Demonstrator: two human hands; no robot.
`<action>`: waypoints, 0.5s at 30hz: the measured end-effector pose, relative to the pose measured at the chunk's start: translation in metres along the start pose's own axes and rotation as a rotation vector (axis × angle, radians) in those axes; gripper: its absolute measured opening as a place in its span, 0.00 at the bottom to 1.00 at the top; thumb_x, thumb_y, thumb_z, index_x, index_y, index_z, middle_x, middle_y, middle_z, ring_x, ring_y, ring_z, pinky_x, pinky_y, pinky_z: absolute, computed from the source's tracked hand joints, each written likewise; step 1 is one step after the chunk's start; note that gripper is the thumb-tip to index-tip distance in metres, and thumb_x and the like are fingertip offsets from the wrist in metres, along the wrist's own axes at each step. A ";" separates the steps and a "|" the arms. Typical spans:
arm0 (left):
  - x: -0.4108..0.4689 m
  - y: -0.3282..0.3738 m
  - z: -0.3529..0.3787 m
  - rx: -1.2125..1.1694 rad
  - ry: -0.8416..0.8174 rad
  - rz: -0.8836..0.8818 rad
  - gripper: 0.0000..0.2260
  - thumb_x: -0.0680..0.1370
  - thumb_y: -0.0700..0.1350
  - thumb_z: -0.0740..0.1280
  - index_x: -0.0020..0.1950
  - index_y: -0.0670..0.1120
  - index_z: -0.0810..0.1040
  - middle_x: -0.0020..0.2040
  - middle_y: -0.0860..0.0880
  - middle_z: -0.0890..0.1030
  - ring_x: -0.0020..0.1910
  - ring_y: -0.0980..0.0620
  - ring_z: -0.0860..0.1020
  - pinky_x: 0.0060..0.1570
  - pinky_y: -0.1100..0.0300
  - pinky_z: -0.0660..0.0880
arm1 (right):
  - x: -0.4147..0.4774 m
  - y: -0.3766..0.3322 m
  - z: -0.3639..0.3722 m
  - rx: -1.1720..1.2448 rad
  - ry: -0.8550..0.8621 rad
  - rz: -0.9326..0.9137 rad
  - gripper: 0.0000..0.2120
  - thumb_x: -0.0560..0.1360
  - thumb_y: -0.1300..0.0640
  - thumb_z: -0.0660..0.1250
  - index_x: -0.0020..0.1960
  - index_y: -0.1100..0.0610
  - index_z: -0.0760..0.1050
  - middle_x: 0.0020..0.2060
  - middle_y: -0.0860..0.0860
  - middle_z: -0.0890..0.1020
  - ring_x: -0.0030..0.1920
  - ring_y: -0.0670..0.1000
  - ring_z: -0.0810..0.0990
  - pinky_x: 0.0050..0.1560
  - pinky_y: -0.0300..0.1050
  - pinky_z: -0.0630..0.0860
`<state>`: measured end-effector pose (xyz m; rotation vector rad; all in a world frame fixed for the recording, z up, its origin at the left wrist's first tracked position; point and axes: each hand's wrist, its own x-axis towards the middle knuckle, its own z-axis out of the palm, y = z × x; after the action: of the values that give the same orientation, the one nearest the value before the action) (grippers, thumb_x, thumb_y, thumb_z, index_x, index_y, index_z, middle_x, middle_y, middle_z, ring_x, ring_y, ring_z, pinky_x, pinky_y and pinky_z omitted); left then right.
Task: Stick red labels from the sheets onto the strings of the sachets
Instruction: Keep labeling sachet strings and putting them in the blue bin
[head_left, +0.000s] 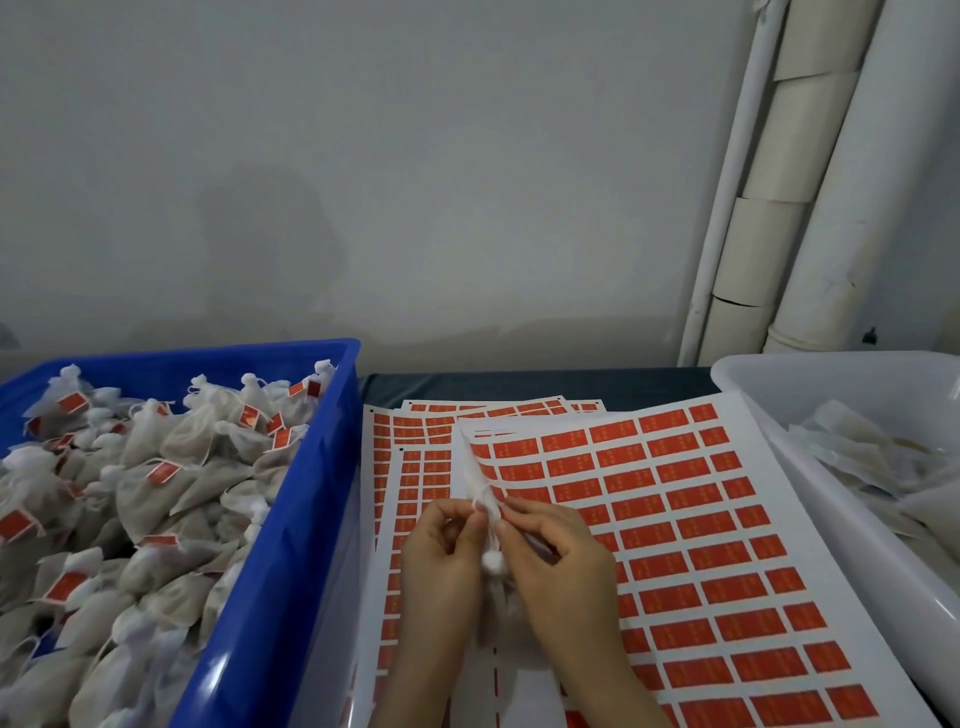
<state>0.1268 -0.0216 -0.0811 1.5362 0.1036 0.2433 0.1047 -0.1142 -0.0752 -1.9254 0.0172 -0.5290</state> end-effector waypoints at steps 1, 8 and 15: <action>-0.001 0.000 0.000 0.007 0.003 0.003 0.03 0.76 0.43 0.66 0.43 0.50 0.76 0.35 0.69 0.80 0.36 0.71 0.78 0.24 0.77 0.69 | 0.000 0.000 -0.001 0.000 0.005 -0.006 0.11 0.70 0.52 0.69 0.53 0.48 0.79 0.46 0.34 0.75 0.47 0.34 0.75 0.46 0.21 0.70; -0.002 0.001 0.000 0.028 0.034 -0.009 0.02 0.75 0.44 0.67 0.43 0.51 0.76 0.36 0.65 0.81 0.37 0.65 0.80 0.26 0.74 0.71 | 0.000 0.002 -0.002 0.028 0.035 -0.025 0.07 0.72 0.56 0.68 0.49 0.48 0.78 0.47 0.38 0.77 0.47 0.34 0.75 0.46 0.22 0.71; -0.003 0.006 0.000 0.009 0.072 -0.008 0.03 0.75 0.46 0.67 0.42 0.52 0.77 0.35 0.62 0.81 0.37 0.61 0.80 0.30 0.74 0.70 | 0.007 0.007 -0.007 0.090 0.170 0.056 0.08 0.74 0.54 0.65 0.39 0.41 0.72 0.38 0.37 0.78 0.42 0.33 0.76 0.37 0.23 0.70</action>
<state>0.1229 -0.0218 -0.0754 1.5359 0.1673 0.2923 0.1102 -0.1254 -0.0767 -1.7835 0.1540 -0.6431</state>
